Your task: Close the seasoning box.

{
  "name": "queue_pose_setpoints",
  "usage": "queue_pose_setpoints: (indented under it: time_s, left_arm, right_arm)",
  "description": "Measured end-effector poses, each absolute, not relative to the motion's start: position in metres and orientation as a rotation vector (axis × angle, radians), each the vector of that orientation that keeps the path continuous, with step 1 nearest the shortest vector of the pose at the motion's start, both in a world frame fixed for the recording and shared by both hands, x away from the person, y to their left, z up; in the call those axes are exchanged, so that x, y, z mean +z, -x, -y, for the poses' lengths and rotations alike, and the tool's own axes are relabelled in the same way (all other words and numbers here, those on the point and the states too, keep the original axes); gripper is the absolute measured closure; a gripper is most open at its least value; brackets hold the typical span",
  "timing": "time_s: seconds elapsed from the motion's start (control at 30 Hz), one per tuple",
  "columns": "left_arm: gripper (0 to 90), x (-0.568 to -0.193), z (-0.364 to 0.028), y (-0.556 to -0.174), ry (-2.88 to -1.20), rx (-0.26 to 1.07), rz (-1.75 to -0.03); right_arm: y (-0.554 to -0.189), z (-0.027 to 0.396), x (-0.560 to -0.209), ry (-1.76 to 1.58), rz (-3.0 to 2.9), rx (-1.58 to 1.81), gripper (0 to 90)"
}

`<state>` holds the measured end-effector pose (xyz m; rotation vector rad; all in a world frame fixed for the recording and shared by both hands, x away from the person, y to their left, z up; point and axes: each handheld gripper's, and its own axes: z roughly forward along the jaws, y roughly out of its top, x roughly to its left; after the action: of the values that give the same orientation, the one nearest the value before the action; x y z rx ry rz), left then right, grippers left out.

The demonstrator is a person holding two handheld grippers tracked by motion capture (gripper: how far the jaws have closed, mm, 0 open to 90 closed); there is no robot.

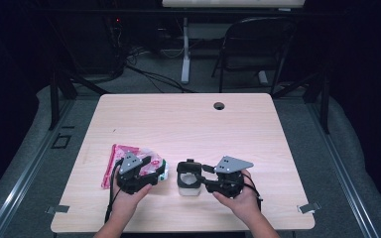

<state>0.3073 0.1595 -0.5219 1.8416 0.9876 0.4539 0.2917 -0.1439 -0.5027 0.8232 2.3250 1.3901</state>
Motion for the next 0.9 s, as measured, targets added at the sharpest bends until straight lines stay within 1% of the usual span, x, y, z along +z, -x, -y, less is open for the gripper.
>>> queue_pose_setpoints:
  time_s: [0.9]
  left_arm:
    - [37.1, -0.5166, -0.1684, -0.3144, -1.812, 0.466, -1.004]
  right_arm:
    - [-0.2905, 0.1461, -0.5094, -0.867, -2.344, 1.372, 54.7]
